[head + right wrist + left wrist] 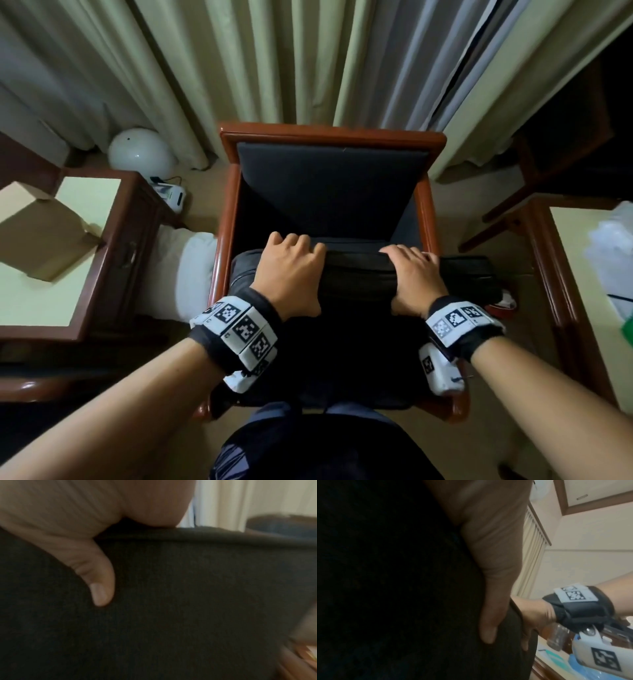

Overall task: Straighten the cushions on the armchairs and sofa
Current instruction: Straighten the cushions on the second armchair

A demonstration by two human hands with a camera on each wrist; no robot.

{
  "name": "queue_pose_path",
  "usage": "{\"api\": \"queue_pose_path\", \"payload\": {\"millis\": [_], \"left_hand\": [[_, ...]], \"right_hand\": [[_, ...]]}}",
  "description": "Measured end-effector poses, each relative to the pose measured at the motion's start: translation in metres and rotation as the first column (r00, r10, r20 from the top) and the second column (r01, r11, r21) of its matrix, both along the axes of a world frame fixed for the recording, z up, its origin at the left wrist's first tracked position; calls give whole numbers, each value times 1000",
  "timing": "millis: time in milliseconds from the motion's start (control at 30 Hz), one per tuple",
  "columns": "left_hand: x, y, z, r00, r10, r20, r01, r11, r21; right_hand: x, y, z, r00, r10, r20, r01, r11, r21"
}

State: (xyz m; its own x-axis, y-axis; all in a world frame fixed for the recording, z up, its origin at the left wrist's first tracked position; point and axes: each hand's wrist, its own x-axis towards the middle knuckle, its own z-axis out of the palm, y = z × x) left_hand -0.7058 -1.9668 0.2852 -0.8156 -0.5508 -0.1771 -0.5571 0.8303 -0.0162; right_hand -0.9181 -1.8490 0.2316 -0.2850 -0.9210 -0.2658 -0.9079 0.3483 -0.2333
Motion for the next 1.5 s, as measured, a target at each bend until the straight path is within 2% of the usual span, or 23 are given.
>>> {"api": "queue_pose_path", "payload": {"millis": [100, 167, 233, 300, 333, 367, 467, 567, 667, 767, 867, 933, 1000, 1100, 1133, 1200, 1267, 1367, 1500], "left_hand": [[18, -6, 8, 999, 20, -32, -18, 998, 59], [45, -13, 11, 989, 96, -110, -76, 983, 168], [84, -23, 5, 946, 212, -245, -84, 891, 447], [114, -23, -5, 892, 345, -291, -57, 727, 685], [122, -19, -12, 878, 388, -280, -66, 678, 732], [125, -13, -20, 858, 433, -276, -99, 667, 738], [121, -4, -40, 784, 516, -345, -185, 725, 664], [112, -15, -33, 831, 398, -387, -156, 836, 525], [91, -22, 9, 822, 306, -481, -59, 885, 462], [54, -32, 68, 775, 182, -605, 67, 929, 365], [20, -42, 113, 742, 126, -659, 100, 950, 295], [2, -45, 126, 753, 102, -651, 96, 960, 262], [-14, -44, 120, 800, 60, -597, 82, 975, 207], [-30, -36, 72, 913, 7, -408, 65, 985, 161], [-33, -31, 51, 932, 21, -363, 46, 984, 174], [-41, -18, 18, 931, 63, -358, 9, 980, 197], [-57, -10, 8, 921, 43, -387, 23, 986, 164], [-68, -7, 11, 951, 16, -308, 49, 978, 204], [-19, -38, -6, 966, 63, -251, -33, 992, 121]], "right_hand": [[-2, 6, -6, 998, -41, 50, 45, 996, -79], [0, 12, -10, 997, -53, 47, 59, 988, -140], [2, 19, -14, 997, -57, 48, 64, 981, -184], [3, 23, -16, 996, -61, 58, 72, 974, -217], [4, 25, -17, 996, -67, 60, 79, 969, -234], [5, 25, -17, 995, -73, 62, 86, 963, -254], [8, 25, -15, 993, -94, 71, 111, 948, -299], [7, 23, -5, 988, -108, 110, 138, 937, -322], [-14, 27, 7, 958, -130, 256, 221, 903, -368], [-34, 29, 27, 833, -175, 525, 383, 867, -319], [-40, 31, 28, 776, -178, 605, 462, 813, -354], [-35, 30, 21, 731, -188, 656, 502, 800, -329], [-28, 26, 19, 718, -216, 661, 503, 818, -279], [-15, 19, 20, 725, -73, 685, 422, 833, -358], [-10, 16, 22, 716, -39, 697, 400, 841, -364], [-2, 8, 21, 747, 3, 665, 342, 856, -388], [-3, 4, 19, 762, -46, 646, 389, 830, -400], [-19, 13, 15, 738, -153, 657, 479, 804, -351], [-45, 45, 26, 633, -284, 720, 629, 731, -264]]}}
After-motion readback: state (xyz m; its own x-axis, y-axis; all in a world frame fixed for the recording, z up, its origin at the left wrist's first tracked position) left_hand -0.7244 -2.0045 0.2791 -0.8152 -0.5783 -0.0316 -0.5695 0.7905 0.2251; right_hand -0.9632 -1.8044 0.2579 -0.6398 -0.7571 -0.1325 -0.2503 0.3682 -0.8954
